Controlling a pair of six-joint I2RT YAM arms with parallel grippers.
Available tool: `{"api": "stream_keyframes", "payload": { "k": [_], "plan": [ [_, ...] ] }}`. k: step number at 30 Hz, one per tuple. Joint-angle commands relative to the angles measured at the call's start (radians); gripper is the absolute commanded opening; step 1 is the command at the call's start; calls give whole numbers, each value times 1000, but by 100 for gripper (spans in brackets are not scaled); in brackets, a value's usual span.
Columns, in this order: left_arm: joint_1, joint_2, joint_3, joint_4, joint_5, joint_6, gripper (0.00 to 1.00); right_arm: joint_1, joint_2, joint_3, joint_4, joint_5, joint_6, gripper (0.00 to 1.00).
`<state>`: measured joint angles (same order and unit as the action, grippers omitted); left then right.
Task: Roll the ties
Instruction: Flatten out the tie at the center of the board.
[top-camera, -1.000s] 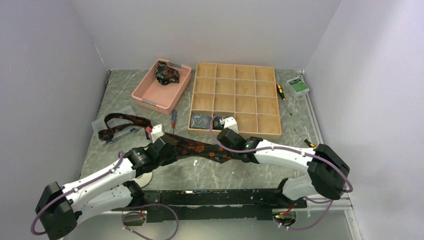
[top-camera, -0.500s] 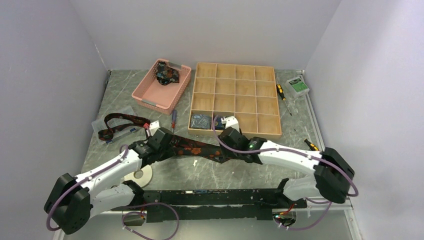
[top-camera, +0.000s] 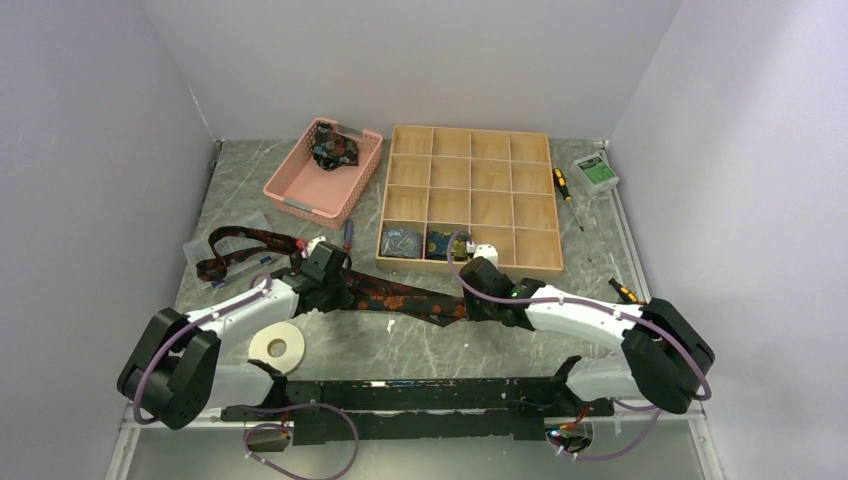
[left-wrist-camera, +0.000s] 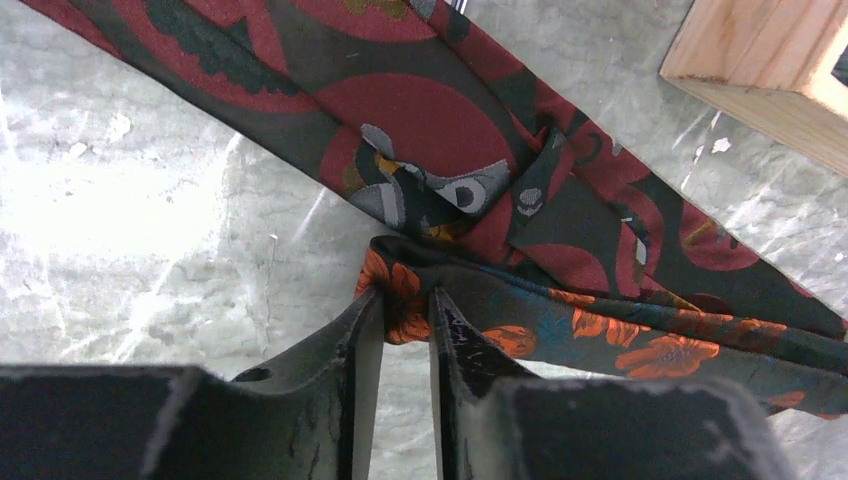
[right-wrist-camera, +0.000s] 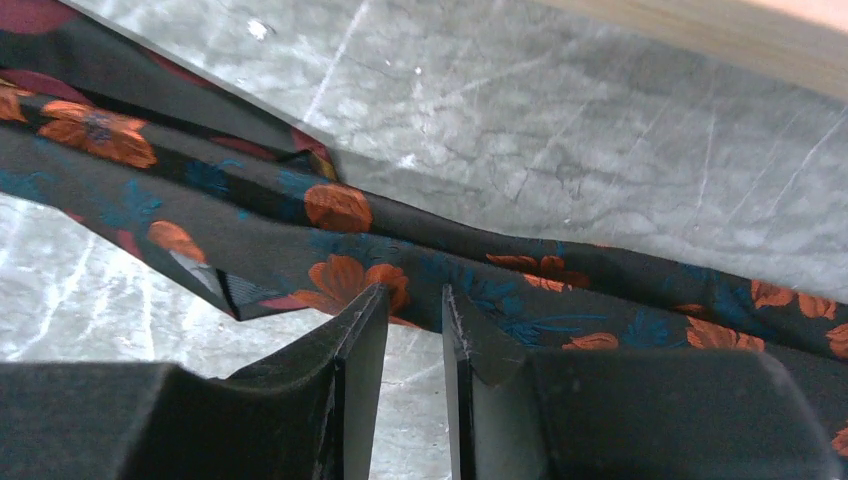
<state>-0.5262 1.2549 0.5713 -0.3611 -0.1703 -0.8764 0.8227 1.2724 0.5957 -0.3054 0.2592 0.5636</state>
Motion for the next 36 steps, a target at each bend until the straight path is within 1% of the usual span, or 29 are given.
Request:
{"api": "stream_keyframes", "payload": {
  "k": [1,4,6,7,8,10,14,16,20,22,24,27,29,32,34,36],
  "plan": [
    [10,12,11,58,26,15,24,-8,4,-20,67,-33,39,31],
    [11,-1,-10,50,9,10,12,-7,-25,-28,61,-24,40,32],
    [11,-13,-24,29,-10,-3,4,-8,-61,-30,47,-3,51,36],
    [12,-21,-29,8,-24,-13,3,-8,-81,-30,34,24,63,40],
    [11,-32,-34,-22,-41,-30,3,-13,-107,-27,14,57,79,44],
    [11,-59,-43,-102,-86,-82,3,-47,-160,-33,-30,106,117,49],
    [12,-127,-71,-277,-164,-237,3,-186,-286,-92,-55,90,162,51],
    [11,-161,-92,-312,-163,-281,3,-230,-312,-112,-74,85,174,51],
    [11,-238,-127,-329,-148,-313,3,-285,-273,-94,-145,125,247,49],
    [11,-247,-133,-326,-151,-316,3,-344,-239,-78,-163,124,279,48],
    [10,-236,-130,-319,-154,-314,3,-380,-211,-52,-174,106,296,47],
    [11,-203,-115,-313,-160,-306,3,-409,-162,-18,-255,165,332,49],
    [12,-184,-109,-305,-161,-296,3,-468,-140,-10,-307,175,355,50],
    [19,-186,-112,-289,-156,-281,3,-558,-187,-6,-391,199,427,51],
    [29,-198,-122,-279,-147,-274,3,-598,-251,-16,-394,207,440,52],
    [41,-213,-129,-269,-136,-265,3,-672,-272,-23,-394,206,429,53]
  ]
}}
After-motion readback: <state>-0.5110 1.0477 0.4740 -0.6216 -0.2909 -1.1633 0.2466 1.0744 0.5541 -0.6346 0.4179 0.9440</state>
